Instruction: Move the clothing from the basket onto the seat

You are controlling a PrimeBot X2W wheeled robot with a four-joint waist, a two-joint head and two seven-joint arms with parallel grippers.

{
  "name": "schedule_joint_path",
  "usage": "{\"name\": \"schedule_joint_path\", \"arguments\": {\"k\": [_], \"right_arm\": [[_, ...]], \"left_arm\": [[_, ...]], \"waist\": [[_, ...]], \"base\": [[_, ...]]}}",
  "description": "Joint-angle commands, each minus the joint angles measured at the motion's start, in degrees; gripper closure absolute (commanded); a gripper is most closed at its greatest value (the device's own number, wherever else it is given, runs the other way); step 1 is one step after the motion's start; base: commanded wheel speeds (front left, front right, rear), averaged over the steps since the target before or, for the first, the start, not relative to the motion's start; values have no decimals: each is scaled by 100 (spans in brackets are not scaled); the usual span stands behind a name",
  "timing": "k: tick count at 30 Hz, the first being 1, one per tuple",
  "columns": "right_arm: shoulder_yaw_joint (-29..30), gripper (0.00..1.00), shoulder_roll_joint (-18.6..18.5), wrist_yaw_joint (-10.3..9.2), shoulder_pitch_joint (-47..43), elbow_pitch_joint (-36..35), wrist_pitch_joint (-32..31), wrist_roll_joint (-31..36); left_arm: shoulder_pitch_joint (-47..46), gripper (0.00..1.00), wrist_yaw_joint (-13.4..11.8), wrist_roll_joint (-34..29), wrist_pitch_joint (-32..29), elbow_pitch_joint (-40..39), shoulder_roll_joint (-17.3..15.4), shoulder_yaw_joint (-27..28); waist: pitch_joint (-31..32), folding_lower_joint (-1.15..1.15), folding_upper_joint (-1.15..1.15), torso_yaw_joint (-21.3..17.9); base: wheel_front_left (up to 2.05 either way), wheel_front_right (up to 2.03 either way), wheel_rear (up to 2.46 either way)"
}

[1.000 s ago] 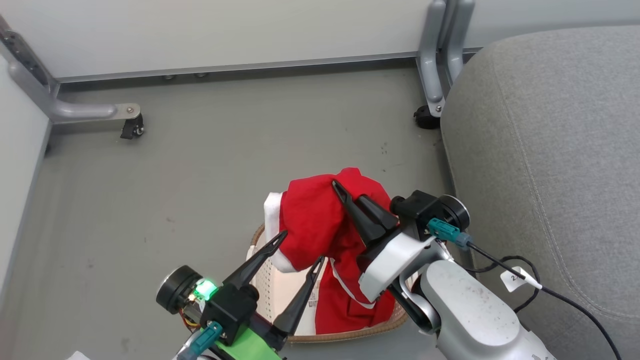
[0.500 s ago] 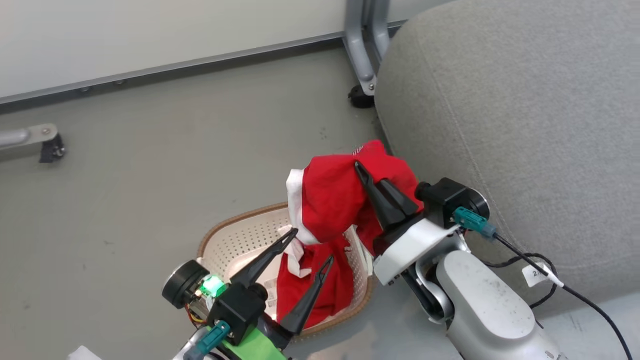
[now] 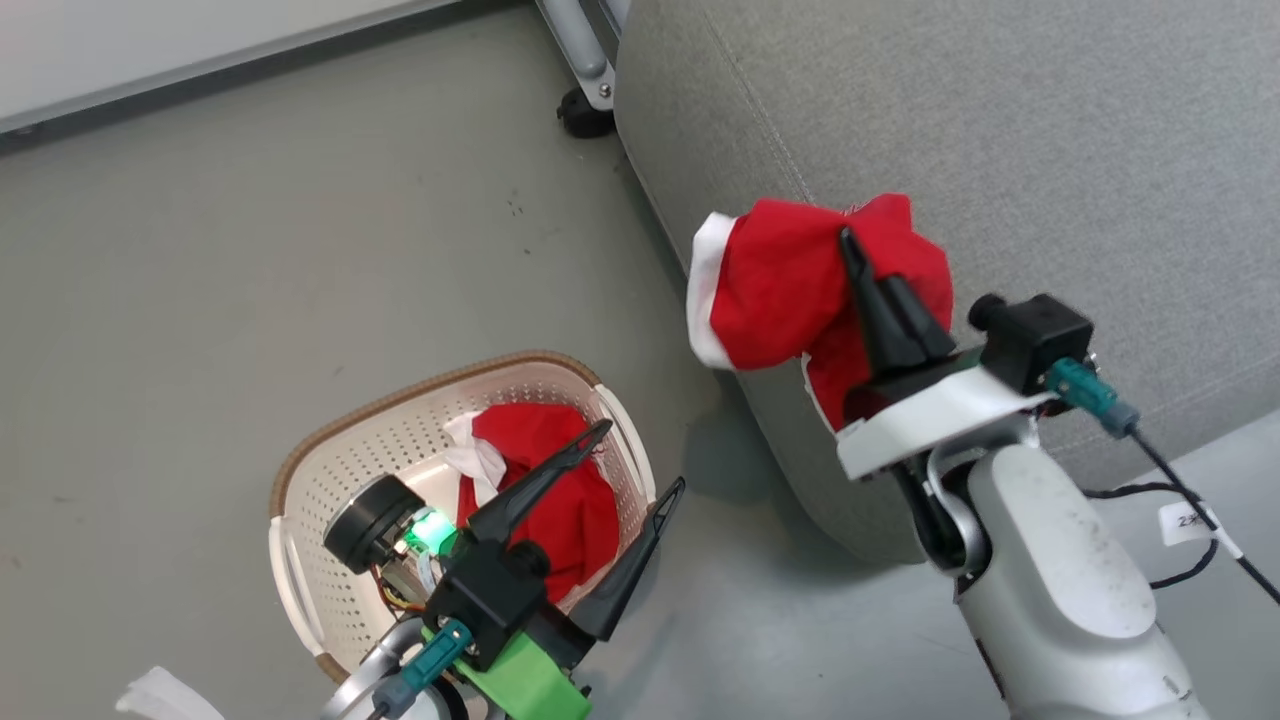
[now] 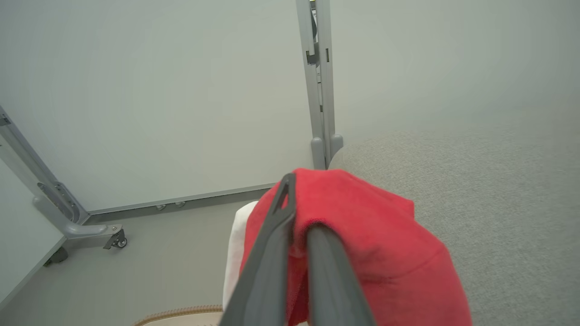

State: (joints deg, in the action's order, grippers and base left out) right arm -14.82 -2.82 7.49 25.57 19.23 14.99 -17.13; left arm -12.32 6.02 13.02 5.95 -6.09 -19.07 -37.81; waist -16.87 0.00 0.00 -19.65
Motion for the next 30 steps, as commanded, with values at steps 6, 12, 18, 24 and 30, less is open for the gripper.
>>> {"name": "schedule_joint_path", "arguments": {"k": [6,12,18,24,30], "right_arm": [[1177,100,-9,0,653,-314,26,403],[2238,100,-10,0,1407,-412,24,908],[3054,100,-320,0,2156,-135,24,1322],[3912,100,-738,-1,2666,250,24,1546],[4357,100,-823,-1,2741,734,24,1715]], "left_arm": [[-580,0,51,-184,-56,-266,-179,-41],[-1062,0,99,-248,12,-405,-352,-82],[-1355,0,115,-243,162,-358,-390,-145],[-1497,0,121,-215,282,-308,-342,-197],[-1569,0,108,-215,375,-227,-313,-216]], "waist": [[-1117,0,0,-8],[-1772,0,0,284],[-2146,0,0,588],[-2400,0,0,849],[-2547,0,0,962]], "base": [[0,0,0],[0,0,0],[0,0,0],[0,0,0],[0,0,0]]}}
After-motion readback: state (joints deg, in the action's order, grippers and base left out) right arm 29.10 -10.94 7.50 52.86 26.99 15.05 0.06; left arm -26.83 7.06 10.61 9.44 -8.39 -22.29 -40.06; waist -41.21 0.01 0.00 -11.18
